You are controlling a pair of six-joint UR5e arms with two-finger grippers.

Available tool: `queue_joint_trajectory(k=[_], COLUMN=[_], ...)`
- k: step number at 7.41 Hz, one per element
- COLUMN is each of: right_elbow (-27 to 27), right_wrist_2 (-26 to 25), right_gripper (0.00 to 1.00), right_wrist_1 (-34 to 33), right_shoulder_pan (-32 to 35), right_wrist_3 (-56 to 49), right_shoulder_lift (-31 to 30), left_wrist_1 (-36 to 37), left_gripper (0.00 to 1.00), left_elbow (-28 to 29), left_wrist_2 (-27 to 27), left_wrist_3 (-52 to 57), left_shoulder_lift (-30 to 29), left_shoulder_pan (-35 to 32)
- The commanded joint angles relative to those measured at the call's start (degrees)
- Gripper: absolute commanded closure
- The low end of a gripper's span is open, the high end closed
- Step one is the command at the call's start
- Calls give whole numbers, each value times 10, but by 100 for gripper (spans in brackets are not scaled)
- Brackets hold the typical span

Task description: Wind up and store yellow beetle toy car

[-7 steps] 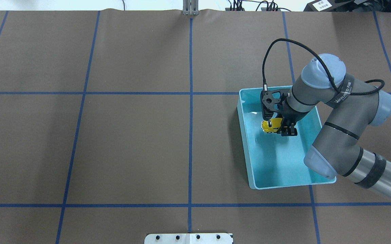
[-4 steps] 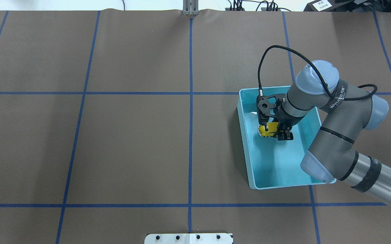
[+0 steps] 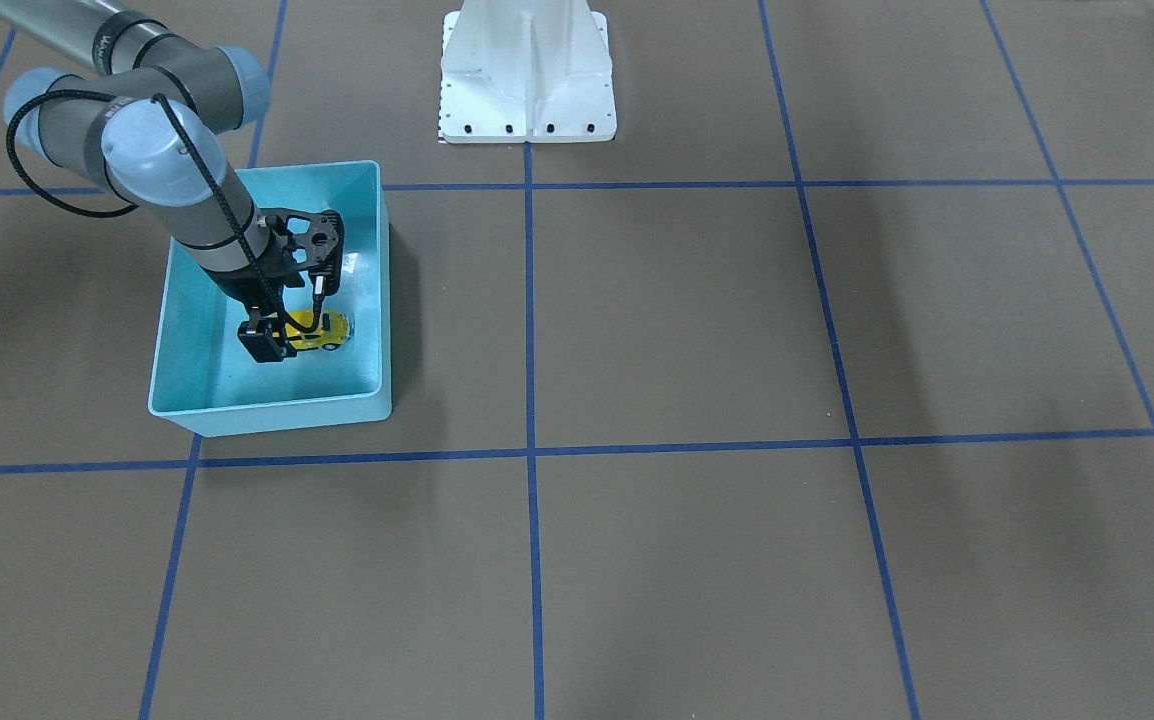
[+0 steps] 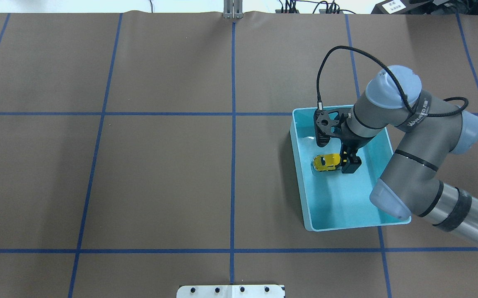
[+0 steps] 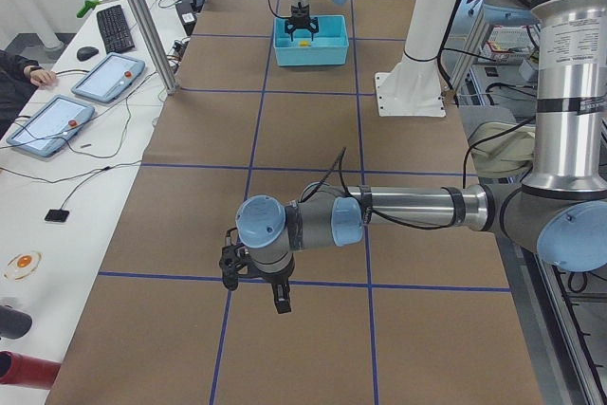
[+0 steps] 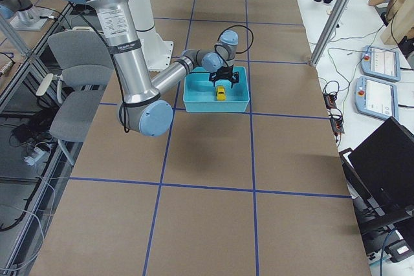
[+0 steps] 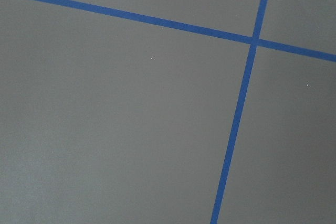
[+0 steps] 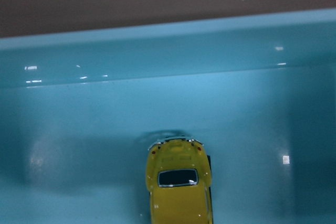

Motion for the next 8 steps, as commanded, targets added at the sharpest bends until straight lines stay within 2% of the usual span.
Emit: queue_joint_trajectory(k=[1, 2, 3, 4, 5, 7, 8], right_elbow=[67, 75, 70, 52, 31, 25, 17], right_wrist_2=[79, 118, 147, 149, 148, 146, 148], right_gripper=[1, 0, 0, 1, 1, 0, 0], right_wrist_1=[-106, -143, -147, -148, -148, -148, -147], right_shoulder_pan=[119, 209, 287, 349, 398, 458, 488], right_wrist_3=[-2, -4, -3, 2, 57, 241, 252], right_shoulder_lift=[-4, -35, -88, -127, -154, -215, -235], left_wrist_1=[0, -1, -1, -1, -1, -1, -2], left_gripper=[0, 0, 0, 0, 0, 0, 0], left_elbow=[0, 3, 3, 3, 4, 3, 3], left_wrist_2=[1, 1, 1, 1, 1, 0, 0], left_wrist_3=[1, 2, 3, 3, 3, 3, 5], left_shoulder_lift=[0, 0, 0, -1, -1, -1, -1], left_shoulder_pan=[0, 0, 0, 0, 0, 1, 1])
